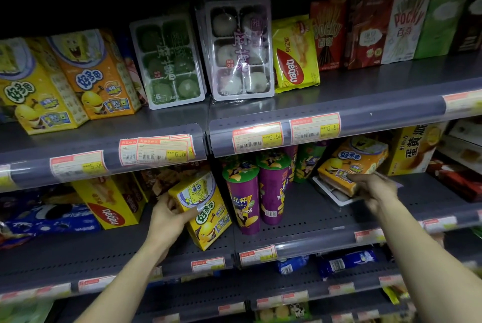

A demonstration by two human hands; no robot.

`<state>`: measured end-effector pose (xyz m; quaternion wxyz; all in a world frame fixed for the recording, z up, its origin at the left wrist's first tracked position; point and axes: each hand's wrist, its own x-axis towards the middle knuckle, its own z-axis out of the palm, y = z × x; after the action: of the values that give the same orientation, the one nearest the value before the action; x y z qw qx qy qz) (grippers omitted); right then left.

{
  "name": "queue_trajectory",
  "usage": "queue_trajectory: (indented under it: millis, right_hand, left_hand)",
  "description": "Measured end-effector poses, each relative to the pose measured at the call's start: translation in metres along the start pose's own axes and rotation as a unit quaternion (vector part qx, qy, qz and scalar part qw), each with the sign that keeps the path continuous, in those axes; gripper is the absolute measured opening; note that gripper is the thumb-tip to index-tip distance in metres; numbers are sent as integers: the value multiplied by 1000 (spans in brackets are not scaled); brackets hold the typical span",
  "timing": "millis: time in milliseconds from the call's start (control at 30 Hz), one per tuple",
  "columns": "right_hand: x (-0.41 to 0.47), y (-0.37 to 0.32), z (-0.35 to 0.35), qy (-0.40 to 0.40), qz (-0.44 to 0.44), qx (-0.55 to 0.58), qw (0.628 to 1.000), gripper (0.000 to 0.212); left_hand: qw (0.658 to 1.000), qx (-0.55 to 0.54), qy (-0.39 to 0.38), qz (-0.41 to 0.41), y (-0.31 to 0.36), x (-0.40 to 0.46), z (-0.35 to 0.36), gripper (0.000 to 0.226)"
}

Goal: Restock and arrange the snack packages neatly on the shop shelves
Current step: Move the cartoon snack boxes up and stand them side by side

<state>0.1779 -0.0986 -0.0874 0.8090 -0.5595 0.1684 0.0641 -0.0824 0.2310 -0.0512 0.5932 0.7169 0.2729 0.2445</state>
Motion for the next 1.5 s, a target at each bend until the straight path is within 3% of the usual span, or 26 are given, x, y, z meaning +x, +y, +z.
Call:
queue_trajectory:
  millis: [233,367,600,667,767,967,1500]
  right_hand:
    - [-17,-14,-25,-52,-16,-1,999,48]
    - [-30,-16,-33,-84,-4,14,996,66]
    - [-54,-15,-46,-158,-1,-20,987,43]
    - [-57,-15,-51,-185,-3,-26,982,50]
    - [-60,-18,-57,-242,2,-36,970,81]
    - [-72,-20,-58,-321,24,-71,944,113]
    - [-127,-2,-14,-423,68,-152,890,108]
  left_hand:
    - [999,14,-22,-23,-4,-3,3,53]
    - [999,12,-28,-21,-2,-5,3,52]
    - [999,-5,-30,-17,-1,-9,1,50]
    - [999,-18,-27,-13,2,-9,-2,53]
    - [999,-35,-23,-7,6,-10,-5,51]
    - [998,-49,-33,8,12,-14,-11,49]
    - [991,-44,-125,1,18,-19,-37,47]
